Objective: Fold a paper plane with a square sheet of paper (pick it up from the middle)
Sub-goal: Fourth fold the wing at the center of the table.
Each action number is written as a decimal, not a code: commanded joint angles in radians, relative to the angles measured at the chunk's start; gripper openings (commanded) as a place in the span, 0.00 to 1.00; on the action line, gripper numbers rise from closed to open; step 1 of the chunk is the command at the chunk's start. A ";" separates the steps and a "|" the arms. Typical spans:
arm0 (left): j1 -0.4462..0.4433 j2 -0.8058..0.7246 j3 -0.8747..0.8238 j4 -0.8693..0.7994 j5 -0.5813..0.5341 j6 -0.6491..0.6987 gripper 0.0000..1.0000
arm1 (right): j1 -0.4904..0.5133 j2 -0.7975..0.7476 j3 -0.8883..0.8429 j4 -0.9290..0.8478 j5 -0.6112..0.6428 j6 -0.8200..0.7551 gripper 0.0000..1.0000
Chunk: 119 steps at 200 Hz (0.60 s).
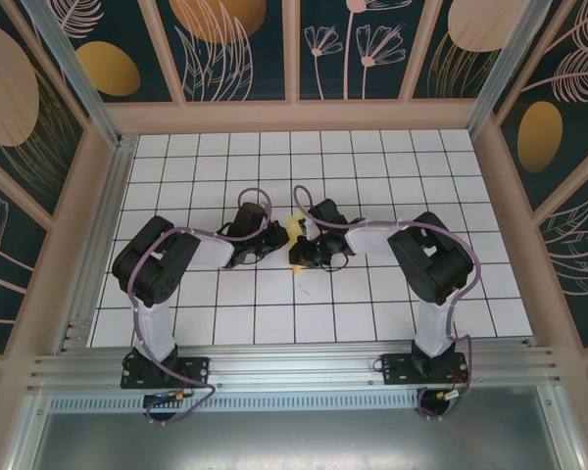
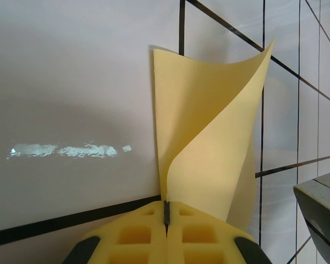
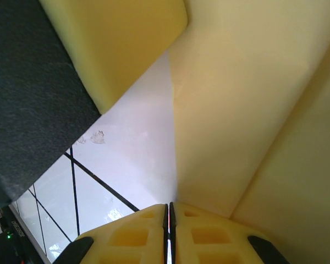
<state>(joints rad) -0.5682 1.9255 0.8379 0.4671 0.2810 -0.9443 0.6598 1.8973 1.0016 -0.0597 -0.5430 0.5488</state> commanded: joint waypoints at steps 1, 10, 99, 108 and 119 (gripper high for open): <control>0.002 0.065 0.012 -0.042 -0.026 0.003 0.00 | 0.001 0.007 -0.005 -0.045 -0.019 -0.022 0.13; 0.002 0.066 0.013 -0.044 -0.028 0.003 0.00 | 0.001 0.008 -0.007 -0.035 -0.032 -0.023 0.13; 0.002 0.066 0.009 -0.055 -0.042 -0.004 0.00 | -0.001 -0.012 -0.051 0.003 -0.135 -0.040 0.12; 0.003 0.065 0.009 -0.054 -0.041 -0.004 0.00 | -0.001 -0.006 -0.050 -0.006 -0.127 -0.042 0.12; 0.003 0.065 0.009 -0.053 -0.042 -0.005 0.00 | 0.000 -0.001 -0.051 -0.008 -0.116 -0.044 0.12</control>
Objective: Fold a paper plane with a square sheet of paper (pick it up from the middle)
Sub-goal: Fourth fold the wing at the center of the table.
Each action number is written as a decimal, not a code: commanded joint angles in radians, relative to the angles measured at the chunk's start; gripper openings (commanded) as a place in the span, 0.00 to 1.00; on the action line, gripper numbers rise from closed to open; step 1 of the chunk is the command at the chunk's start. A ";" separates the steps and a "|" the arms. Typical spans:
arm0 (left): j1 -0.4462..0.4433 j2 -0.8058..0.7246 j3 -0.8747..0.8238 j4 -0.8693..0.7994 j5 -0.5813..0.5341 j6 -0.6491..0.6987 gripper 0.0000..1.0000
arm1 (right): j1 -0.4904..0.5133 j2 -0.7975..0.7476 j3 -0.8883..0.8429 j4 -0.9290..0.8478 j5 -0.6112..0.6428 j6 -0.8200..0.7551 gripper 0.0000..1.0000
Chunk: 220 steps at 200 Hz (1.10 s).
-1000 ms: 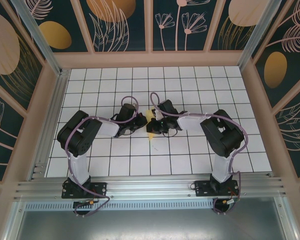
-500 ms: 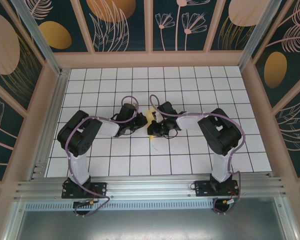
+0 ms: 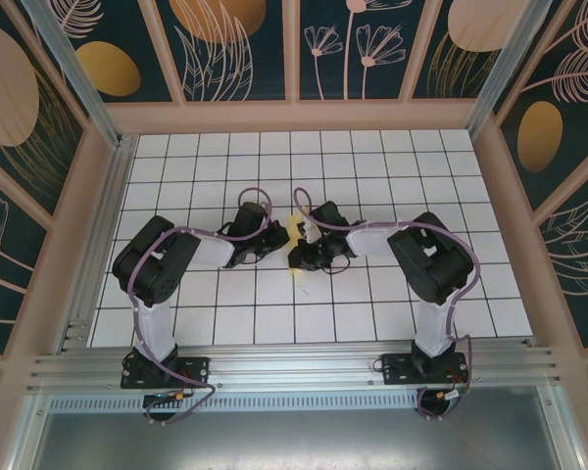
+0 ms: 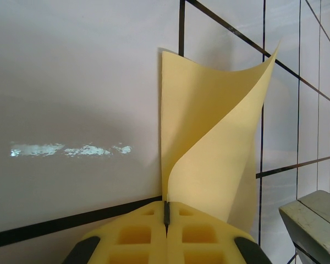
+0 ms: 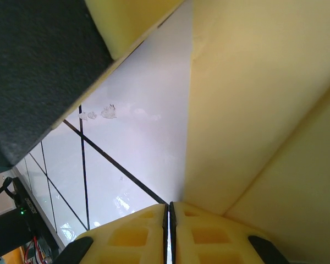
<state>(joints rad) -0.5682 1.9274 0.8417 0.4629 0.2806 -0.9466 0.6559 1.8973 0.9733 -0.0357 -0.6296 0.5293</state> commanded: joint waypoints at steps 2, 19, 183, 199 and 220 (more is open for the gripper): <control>0.002 0.064 0.005 -0.048 -0.041 -0.004 0.00 | 0.004 0.000 -0.023 -0.033 -0.028 -0.025 0.12; 0.002 0.068 0.007 -0.047 -0.040 -0.004 0.00 | 0.006 0.014 -0.016 -0.050 -0.001 -0.032 0.12; 0.003 0.070 0.004 -0.043 -0.038 -0.011 0.00 | 0.034 -0.020 -0.007 -0.026 -0.022 -0.028 0.14; 0.002 0.071 0.004 -0.041 -0.037 -0.011 0.00 | 0.036 -0.012 -0.010 -0.025 -0.015 -0.024 0.13; 0.002 0.074 0.001 -0.038 -0.036 -0.014 0.00 | 0.036 0.007 -0.009 -0.031 -0.003 -0.029 0.14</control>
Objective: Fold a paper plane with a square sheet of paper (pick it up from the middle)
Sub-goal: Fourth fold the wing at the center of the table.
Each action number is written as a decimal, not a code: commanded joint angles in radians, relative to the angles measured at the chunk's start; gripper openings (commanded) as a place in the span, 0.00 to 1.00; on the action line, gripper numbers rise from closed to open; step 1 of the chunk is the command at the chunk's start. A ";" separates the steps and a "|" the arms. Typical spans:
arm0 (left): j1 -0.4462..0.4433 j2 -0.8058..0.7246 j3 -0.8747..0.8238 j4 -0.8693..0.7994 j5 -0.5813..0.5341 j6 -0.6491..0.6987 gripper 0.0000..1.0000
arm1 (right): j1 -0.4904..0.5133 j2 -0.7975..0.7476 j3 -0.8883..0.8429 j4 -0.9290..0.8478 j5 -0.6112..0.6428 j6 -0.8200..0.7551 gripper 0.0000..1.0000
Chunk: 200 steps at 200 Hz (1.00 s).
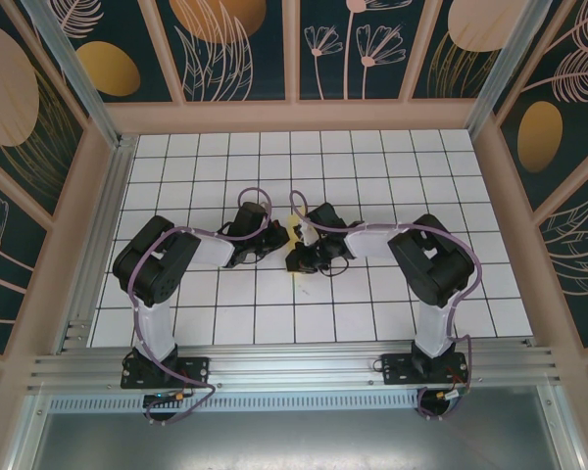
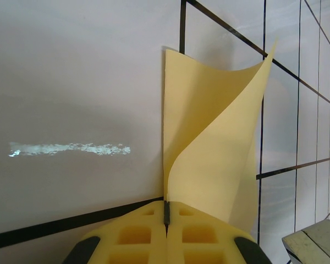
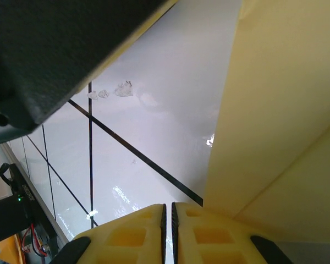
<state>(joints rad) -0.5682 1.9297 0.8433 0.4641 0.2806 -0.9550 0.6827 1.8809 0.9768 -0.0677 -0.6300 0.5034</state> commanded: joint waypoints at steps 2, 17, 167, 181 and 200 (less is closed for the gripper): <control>0.002 0.072 -0.001 -0.038 -0.037 -0.006 0.00 | 0.009 0.026 -0.011 0.000 -0.002 -0.004 0.14; 0.002 0.072 -0.003 -0.038 -0.037 -0.007 0.00 | 0.012 0.050 0.001 -0.021 0.013 -0.009 0.14; 0.003 0.067 0.008 -0.048 -0.032 0.000 0.00 | -0.096 -0.136 -0.013 -0.040 0.147 -0.003 0.26; 0.003 0.063 0.010 -0.048 -0.032 0.000 0.00 | -0.101 -0.099 0.007 -0.051 0.145 -0.013 0.27; 0.003 0.063 0.011 -0.048 -0.026 0.004 0.00 | -0.101 -0.054 0.031 -0.050 0.136 -0.027 0.28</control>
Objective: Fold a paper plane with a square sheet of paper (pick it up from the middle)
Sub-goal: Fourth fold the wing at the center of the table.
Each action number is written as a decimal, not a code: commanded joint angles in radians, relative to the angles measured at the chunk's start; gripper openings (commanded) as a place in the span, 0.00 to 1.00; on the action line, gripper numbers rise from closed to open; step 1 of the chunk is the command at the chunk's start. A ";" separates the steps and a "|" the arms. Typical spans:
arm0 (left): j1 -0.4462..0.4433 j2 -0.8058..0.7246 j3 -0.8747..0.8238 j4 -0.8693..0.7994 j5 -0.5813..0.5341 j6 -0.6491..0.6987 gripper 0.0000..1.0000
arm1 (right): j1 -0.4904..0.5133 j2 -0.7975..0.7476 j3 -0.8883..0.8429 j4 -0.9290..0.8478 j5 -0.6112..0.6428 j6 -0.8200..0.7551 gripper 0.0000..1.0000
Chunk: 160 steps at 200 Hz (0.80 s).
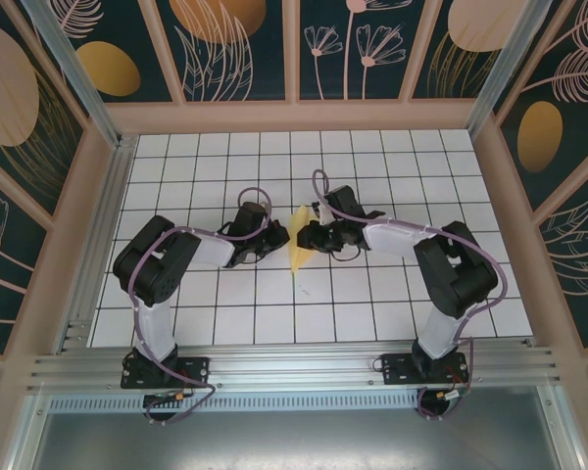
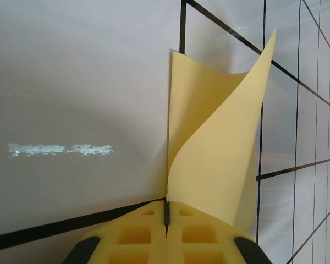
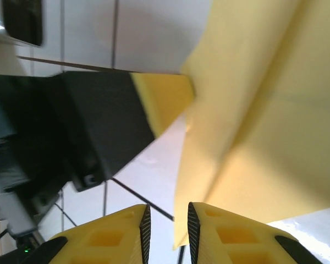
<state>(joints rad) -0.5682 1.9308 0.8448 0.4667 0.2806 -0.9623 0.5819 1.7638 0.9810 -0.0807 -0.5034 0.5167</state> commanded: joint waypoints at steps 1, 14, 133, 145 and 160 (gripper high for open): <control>0.002 0.063 0.010 -0.051 -0.026 0.012 0.00 | 0.000 0.065 0.028 -0.037 0.009 -0.041 0.28; 0.002 0.062 0.011 -0.049 -0.021 0.014 0.00 | 0.001 0.091 0.047 -0.036 -0.001 -0.051 0.29; 0.002 0.023 0.045 -0.063 -0.023 0.042 0.00 | 0.006 0.220 0.084 -0.147 0.129 -0.051 0.30; 0.002 0.012 0.062 -0.079 -0.043 0.048 0.00 | 0.009 0.239 0.080 -0.173 0.174 -0.046 0.29; 0.002 0.009 0.082 -0.094 -0.061 0.056 0.00 | 0.016 0.258 0.071 -0.190 0.196 -0.050 0.29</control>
<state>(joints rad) -0.5682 1.9320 0.8799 0.4198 0.2680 -0.9424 0.5858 1.9213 1.0782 -0.1703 -0.4828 0.4774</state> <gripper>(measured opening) 0.045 0.289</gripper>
